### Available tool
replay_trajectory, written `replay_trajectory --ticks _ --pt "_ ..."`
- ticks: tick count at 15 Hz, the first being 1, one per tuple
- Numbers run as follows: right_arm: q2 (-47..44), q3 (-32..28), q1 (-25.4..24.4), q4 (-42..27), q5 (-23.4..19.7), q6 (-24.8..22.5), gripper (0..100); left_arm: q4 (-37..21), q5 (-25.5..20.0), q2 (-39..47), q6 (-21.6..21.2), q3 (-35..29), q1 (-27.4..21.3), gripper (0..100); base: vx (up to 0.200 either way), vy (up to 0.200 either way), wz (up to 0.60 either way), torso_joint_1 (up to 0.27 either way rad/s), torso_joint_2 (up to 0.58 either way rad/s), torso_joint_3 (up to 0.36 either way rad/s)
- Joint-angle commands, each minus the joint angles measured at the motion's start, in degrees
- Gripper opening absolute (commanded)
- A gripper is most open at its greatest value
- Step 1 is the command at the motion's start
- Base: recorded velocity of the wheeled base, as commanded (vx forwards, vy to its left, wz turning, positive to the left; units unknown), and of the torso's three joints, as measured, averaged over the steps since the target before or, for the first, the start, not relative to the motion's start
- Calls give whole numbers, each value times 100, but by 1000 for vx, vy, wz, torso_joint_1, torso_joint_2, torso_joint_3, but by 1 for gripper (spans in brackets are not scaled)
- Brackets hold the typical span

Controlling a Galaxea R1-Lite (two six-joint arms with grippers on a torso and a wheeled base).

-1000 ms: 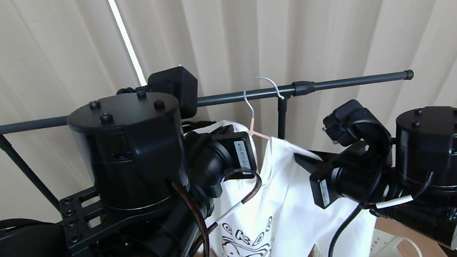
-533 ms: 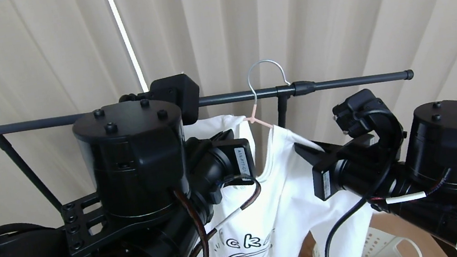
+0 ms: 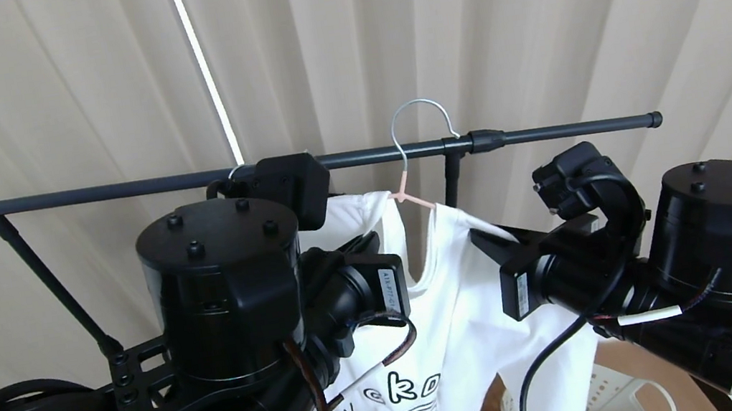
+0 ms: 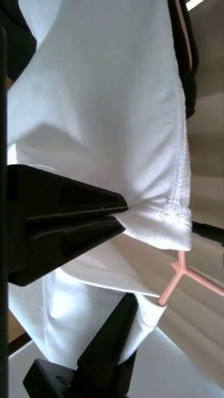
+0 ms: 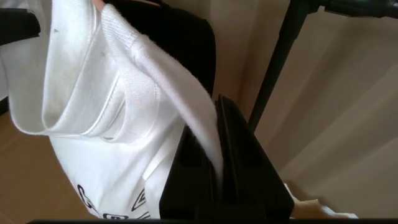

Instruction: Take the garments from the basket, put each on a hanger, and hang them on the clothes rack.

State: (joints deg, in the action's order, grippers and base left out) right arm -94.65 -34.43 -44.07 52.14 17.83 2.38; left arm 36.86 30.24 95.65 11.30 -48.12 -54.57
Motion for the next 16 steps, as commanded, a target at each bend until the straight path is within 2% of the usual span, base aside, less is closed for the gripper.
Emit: replay_trajectory --ticks 1,6,7,10,13,16 --pt "25 6 4 7 1 8 0 -4 -1 24 4 30 -1 0 0 0 0 0 0 0" --pt "25 15 -5 16 1 8 0 -4 -168 -2 4 224 -1 0 0 0 0 0 0 0" --pt "25 15 -5 16 1 8 0 5 -168 -2 4 241 7 100 0 0 0 0 0 0" --pt "43 24 4 16 1 17 0 190 -168 -11 -5 268 42 100 0 0 0 0 0 0" --pt "25 103 127 288 1 0 0 277 -194 -565 -93 725 165 100 0 0 0 0 0 0" --pt "96 173 408 332 -421 -18 0 269 -520 -1312 -374 1164 473 100 0 0 0 0 0 0"
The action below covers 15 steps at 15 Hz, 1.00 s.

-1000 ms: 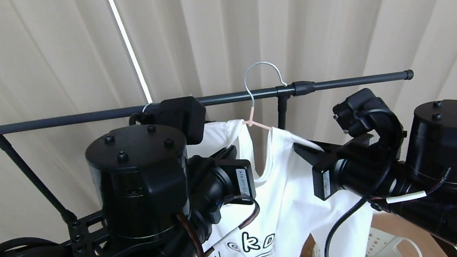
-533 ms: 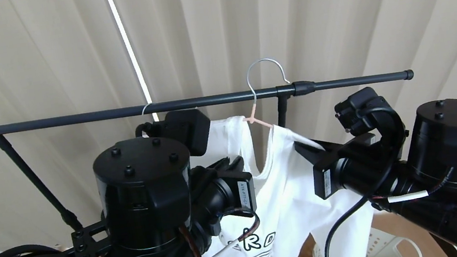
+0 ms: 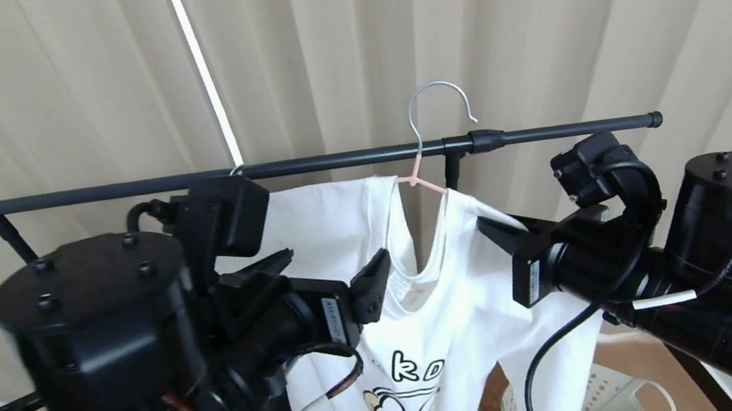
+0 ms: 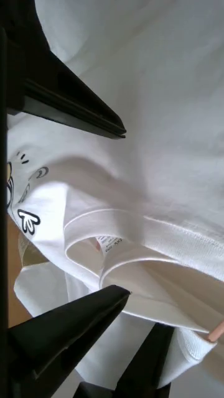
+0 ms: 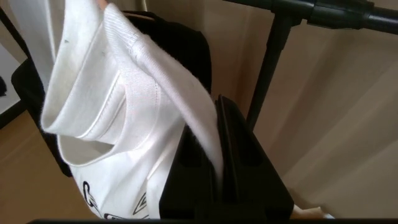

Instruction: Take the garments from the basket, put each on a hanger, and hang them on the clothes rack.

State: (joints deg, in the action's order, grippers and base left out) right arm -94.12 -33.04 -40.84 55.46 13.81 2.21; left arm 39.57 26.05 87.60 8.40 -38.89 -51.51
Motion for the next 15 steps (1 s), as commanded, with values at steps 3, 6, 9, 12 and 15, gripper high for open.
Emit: replay_trajectory --ticks 3,6,9,12,15 --pt "237 166 384 0 -450 -62 0 -37 -417 -1122 -357 531 325 100 0 0 0 0 0 0" --pt "439 324 762 0 -1144 -229 0 -125 -733 -1351 -400 725 730 100 0 0 0 0 0 0" --pt "535 447 1183 0 -1891 -265 0 -231 -1427 -1527 -400 1041 1415 100 0 0 0 0 0 0" --pt "562 553 1465 0 -2453 -388 0 -248 -2561 -1676 -400 1331 2145 100 0 0 0 0 0 0" --pt "615 685 1605 9 -2743 -625 0 -248 -4187 -1896 -734 1832 3032 100 0 0 0 0 0 0"
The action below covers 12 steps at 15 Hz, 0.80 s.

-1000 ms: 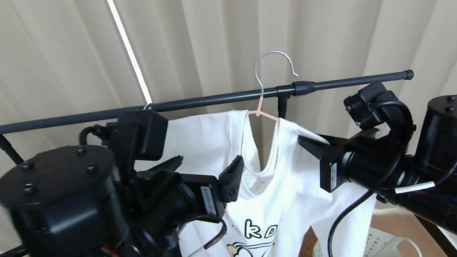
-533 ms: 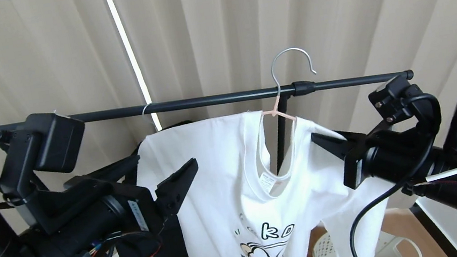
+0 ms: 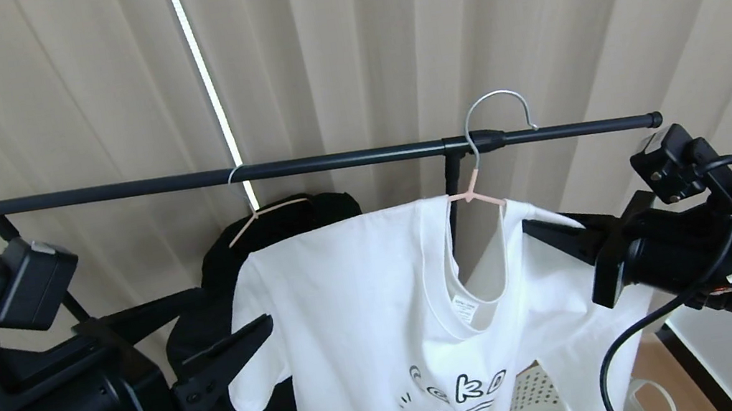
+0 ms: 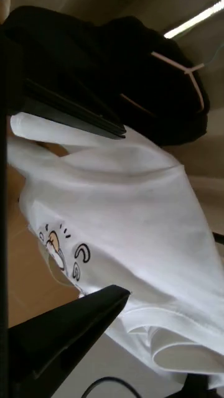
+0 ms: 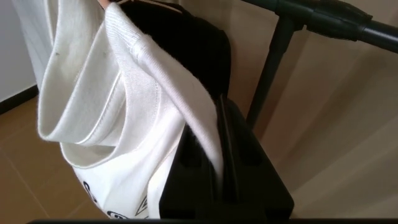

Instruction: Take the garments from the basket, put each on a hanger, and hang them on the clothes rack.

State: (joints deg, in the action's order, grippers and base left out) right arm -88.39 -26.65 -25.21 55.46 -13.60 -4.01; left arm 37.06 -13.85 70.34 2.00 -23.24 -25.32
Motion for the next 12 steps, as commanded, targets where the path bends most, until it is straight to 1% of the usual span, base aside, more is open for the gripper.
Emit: replay_trajectory --ticks 1,2,3,6,12 --pt "68 63 69 9 -55 -30 0 3 -514 -170 -156 372 554 100 0 0 0 0 0 0" --pt "94 81 69 9 -125 -56 0 3 -681 -143 -235 443 677 100 0 0 0 0 0 0" --pt "129 125 69 9 -178 -91 0 3 -716 -108 -288 460 721 100 0 0 0 0 0 0" --pt "279 204 69 0 -362 -100 0 65 -707 393 -323 487 765 100 0 0 0 0 0 0" --pt "384 301 69 0 -441 -214 0 73 -689 867 -305 425 827 100 0 0 0 0 0 0"
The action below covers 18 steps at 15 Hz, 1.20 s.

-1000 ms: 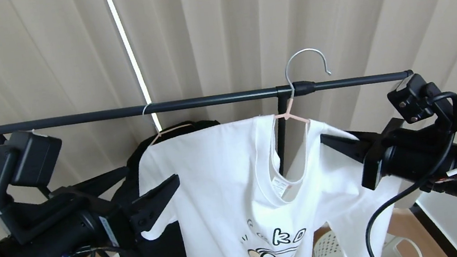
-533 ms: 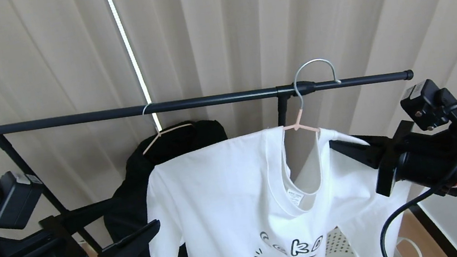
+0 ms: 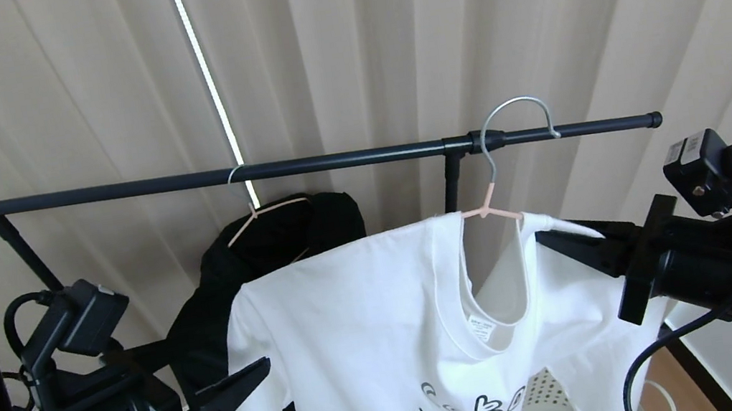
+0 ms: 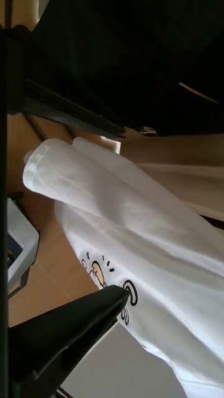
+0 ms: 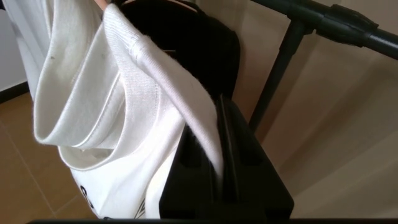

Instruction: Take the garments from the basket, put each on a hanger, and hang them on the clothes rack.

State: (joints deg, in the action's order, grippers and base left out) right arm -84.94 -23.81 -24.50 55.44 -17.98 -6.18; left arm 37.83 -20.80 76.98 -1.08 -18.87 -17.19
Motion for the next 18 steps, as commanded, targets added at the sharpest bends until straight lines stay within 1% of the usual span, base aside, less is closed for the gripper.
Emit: replay_trajectory --ticks 1,3,5,6,10,12,15,18 --pt "48 8 -2 2 -4 -6 0 5 5 238 21 -11 23 100 0 0 0 0 0 0" --pt "83 8 -2 2 -12 3 0 67 14 432 29 -90 58 100 0 0 0 0 0 0" --pt "101 8 -2 2 -4 3 0 357 32 625 73 -55 58 100 0 0 0 0 0 0" --pt "101 8 -2 2 -4 -6 0 445 32 686 108 -55 58 0 0 0 0 0 0 0" --pt "57 -19 -2 2 -4 -6 0 454 32 651 117 -11 58 0 0 0 0 0 0 0" --pt "57 -45 -2 -7 -4 3 0 454 32 642 117 33 181 0 0 0 0 0 0 0" --pt "66 -54 7 2 -4 3 0 454 32 625 232 94 295 0 0 0 0 0 0 0" --pt "39 -115 130 -7 -12 12 0 454 32 432 407 261 453 0 0 0 0 0 0 0"
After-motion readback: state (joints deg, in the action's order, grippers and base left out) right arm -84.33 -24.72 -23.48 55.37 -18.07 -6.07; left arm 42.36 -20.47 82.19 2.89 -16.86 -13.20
